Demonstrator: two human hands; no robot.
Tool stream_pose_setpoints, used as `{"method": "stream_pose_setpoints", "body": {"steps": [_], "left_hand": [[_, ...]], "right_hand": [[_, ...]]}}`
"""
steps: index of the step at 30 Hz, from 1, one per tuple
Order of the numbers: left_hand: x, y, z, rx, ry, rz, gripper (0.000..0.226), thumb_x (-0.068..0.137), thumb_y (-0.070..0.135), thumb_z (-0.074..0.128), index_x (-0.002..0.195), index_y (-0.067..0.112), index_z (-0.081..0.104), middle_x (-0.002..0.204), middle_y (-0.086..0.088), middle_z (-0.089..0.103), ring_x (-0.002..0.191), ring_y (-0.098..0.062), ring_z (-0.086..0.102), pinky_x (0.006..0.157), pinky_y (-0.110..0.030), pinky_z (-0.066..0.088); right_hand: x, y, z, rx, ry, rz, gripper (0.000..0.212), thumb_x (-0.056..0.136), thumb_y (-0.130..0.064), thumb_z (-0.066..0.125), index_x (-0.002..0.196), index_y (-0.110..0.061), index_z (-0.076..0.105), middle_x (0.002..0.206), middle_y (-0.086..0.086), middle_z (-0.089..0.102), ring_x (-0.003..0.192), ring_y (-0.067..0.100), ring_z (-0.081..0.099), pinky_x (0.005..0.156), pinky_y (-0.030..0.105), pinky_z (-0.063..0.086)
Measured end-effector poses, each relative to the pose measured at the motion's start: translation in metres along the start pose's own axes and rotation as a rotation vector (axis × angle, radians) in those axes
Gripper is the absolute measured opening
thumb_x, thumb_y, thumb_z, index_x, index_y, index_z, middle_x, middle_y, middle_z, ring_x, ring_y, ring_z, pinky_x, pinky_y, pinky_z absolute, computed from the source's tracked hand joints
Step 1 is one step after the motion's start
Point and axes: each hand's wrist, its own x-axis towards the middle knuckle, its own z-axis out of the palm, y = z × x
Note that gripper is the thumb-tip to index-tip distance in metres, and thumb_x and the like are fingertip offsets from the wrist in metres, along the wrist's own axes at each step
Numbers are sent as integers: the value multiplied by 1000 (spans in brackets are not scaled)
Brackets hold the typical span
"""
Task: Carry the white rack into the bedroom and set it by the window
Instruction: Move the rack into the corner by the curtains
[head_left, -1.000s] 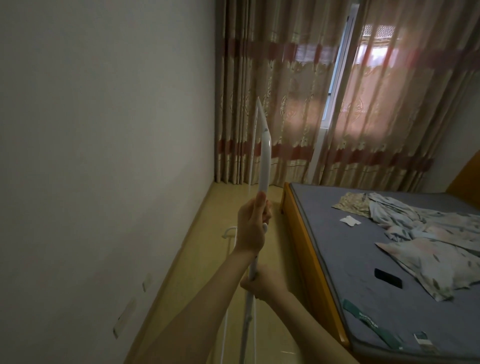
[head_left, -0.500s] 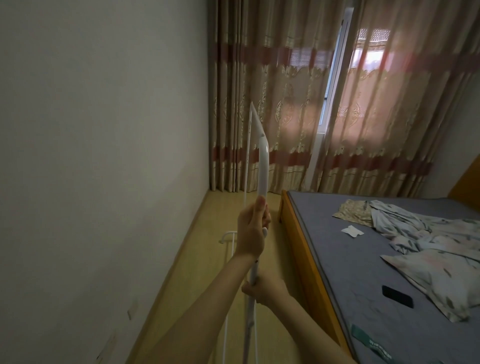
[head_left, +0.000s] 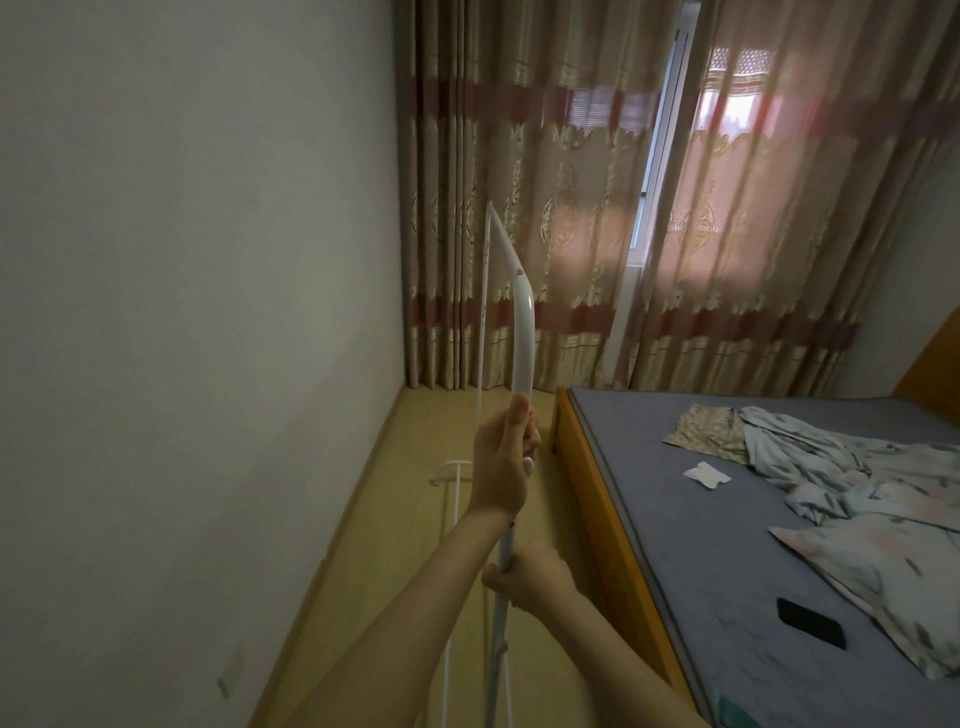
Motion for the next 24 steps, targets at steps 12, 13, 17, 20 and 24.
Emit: {"method": "stream_pose_setpoints", "body": {"steps": [12,13,17,20,24], "left_hand": [[90,-55,7,28,34,-13,42,89,48,39,57,21,42,48,8,34,44,-8,29,44,-19,25],[98,-60,7,32,36,-14,42,89,49,39,57,21,42,49,7,34,44,-9,28,44,-19,25],[128,-77,5,43,25,-4,45,87,55,39,56,23,41,48,9,33,43,-8,28,44,-18,25],[152,-90,1,27,23,-9,45,87,54,40,56,22,41,47,10,33,43,-7,28,44,-17,25],[180,-105,-2,26,2,1,44,89,50,39,57,20,40,47,10,33,43,-7,28,43,-17,25]], "right_hand": [[106,8,-30,-40,-8,-7,22,79,-41,59,62,-28,51,61,-8,58,60,11,61,53,26,47],[114,8,-32,-31,-8,-7,21,78,-40,59,63,-28,52,61,-7,58,58,9,60,49,25,45],[146,8,-41,-17,-3,12,20,77,-39,60,64,-27,50,63,-8,59,53,4,58,43,20,40],[174,4,-47,-40,13,18,18,76,-39,62,69,-25,55,69,-4,64,64,12,67,55,28,55],[207,1,-55,-70,24,26,19,77,-40,62,78,-21,61,73,-3,66,70,13,69,61,29,56]]}}
